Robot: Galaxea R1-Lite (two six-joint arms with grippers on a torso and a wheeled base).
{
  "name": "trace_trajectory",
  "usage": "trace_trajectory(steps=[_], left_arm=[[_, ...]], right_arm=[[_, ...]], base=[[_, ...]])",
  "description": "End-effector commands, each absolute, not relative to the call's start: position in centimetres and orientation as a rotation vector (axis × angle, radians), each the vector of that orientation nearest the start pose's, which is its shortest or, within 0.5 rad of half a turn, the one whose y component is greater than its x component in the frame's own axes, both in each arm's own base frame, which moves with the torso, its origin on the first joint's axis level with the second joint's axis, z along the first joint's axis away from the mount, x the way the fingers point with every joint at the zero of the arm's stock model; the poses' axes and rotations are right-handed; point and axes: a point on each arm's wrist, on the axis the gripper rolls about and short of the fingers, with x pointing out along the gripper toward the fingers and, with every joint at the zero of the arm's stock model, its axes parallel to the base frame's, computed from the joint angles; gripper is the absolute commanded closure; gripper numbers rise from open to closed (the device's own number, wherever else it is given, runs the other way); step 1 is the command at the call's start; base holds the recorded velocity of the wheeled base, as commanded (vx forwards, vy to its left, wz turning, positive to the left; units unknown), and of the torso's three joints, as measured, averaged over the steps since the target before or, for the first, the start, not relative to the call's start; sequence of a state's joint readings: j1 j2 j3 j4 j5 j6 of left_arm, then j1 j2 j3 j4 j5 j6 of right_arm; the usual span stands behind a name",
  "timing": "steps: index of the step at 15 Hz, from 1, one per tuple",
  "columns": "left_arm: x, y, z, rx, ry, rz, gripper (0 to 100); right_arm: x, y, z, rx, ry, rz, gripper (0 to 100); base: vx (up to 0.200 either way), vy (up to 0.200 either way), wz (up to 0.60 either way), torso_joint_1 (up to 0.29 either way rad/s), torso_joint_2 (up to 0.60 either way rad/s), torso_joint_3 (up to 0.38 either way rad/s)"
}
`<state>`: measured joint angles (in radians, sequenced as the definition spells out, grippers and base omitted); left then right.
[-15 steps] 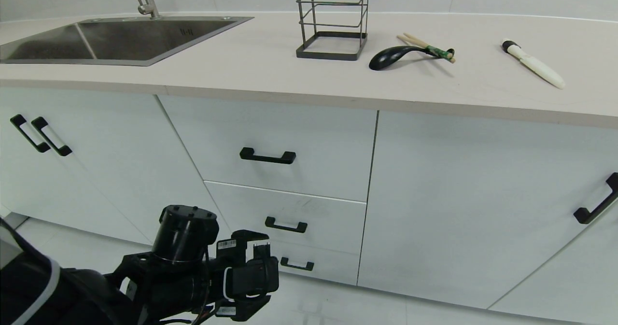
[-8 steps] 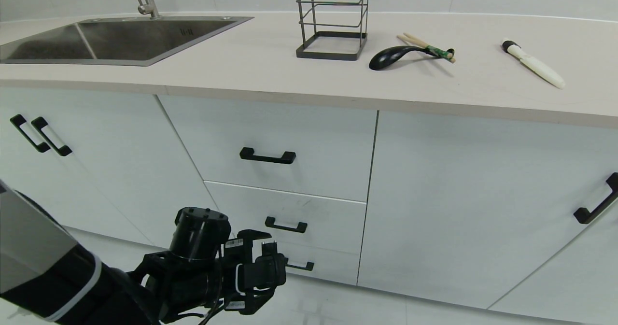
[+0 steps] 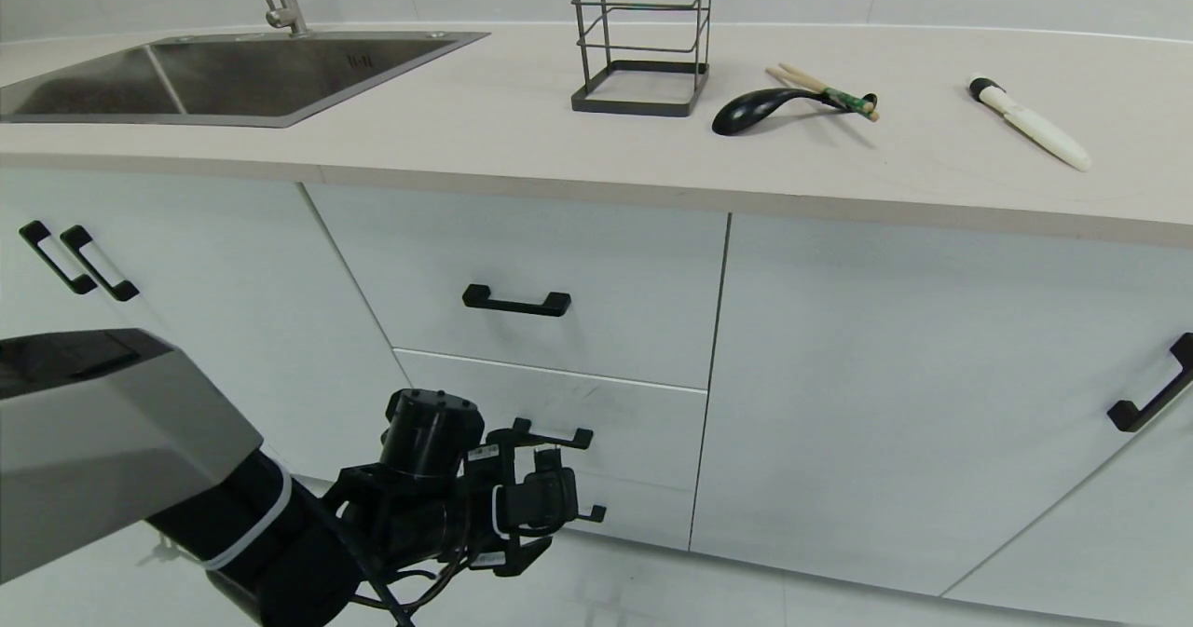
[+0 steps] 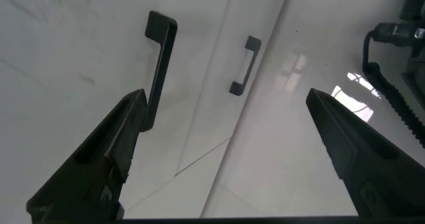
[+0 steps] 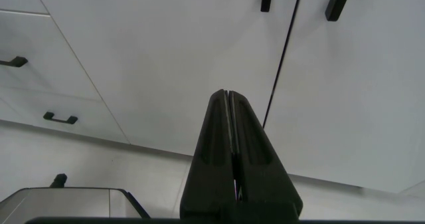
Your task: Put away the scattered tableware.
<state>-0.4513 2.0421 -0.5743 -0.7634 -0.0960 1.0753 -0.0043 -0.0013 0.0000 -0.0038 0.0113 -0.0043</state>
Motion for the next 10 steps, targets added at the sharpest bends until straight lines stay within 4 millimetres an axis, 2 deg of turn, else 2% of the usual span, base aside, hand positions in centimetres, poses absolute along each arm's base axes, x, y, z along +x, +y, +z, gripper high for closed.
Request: trace_trajectory(steps=[1, 10], left_arm=[[28.2, -13.5, 2.6, 1.126, 0.377, -0.857, 0], [30.9, -14.0, 1.8, 1.122, 0.356, -0.836, 0]], right_arm=[[-2.3, 0.0, 7.6, -0.005, -0.005, 0.006, 100], [-2.3, 0.0, 7.6, -0.005, -0.005, 0.008, 100]], base=[[0.000, 0.000, 0.00, 0.000, 0.00, 0.000], [0.000, 0.000, 0.00, 0.000, 0.00, 0.000]])
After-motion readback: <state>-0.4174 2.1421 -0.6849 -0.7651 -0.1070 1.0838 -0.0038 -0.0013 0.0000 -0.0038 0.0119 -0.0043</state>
